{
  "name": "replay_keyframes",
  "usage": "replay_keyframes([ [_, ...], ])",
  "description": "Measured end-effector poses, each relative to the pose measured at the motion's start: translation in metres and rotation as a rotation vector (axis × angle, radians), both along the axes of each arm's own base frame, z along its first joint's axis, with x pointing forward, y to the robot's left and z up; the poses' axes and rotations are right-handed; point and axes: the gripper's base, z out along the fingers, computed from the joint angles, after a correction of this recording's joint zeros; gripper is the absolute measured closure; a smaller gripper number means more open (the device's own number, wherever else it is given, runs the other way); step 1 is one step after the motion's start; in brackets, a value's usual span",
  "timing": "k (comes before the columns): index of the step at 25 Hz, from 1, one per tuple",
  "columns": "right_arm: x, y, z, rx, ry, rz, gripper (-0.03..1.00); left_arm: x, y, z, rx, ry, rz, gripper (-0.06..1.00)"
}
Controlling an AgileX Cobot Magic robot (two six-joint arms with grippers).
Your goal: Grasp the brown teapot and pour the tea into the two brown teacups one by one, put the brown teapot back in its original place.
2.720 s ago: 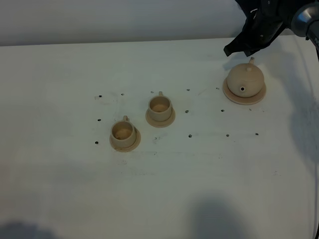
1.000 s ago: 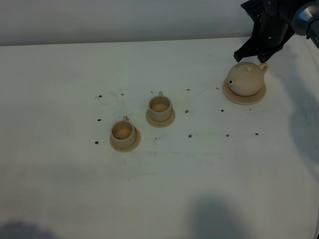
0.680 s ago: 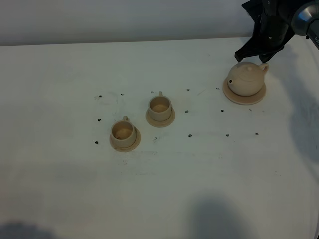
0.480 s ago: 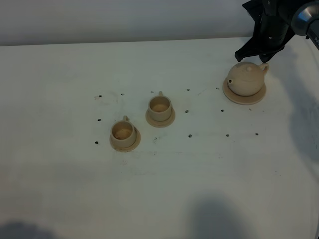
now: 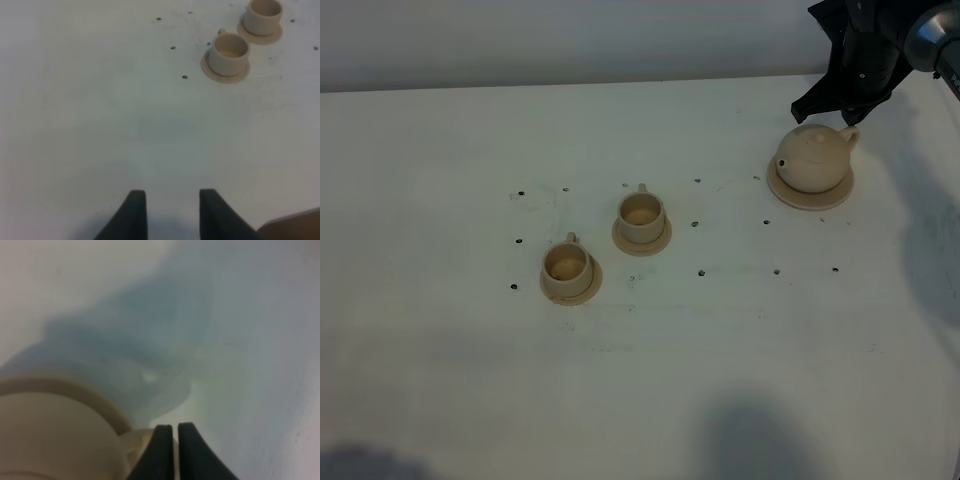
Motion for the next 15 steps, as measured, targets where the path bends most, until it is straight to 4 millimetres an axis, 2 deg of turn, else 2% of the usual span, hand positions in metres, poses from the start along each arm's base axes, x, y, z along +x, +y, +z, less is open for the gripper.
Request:
replay_keyframes([
  [8, -0.0025, -0.0006, -0.0038, -0.004, 0.018, -0.002, 0.95, 0.0000, 0.0000, 0.0000, 0.000, 0.000, 0.000, 0.70],
  [15, -0.0040, -0.0008, 0.0024, 0.002, 0.013, -0.012, 0.95, 0.0000, 0.0000, 0.0000, 0.000, 0.000, 0.000, 0.70],
])
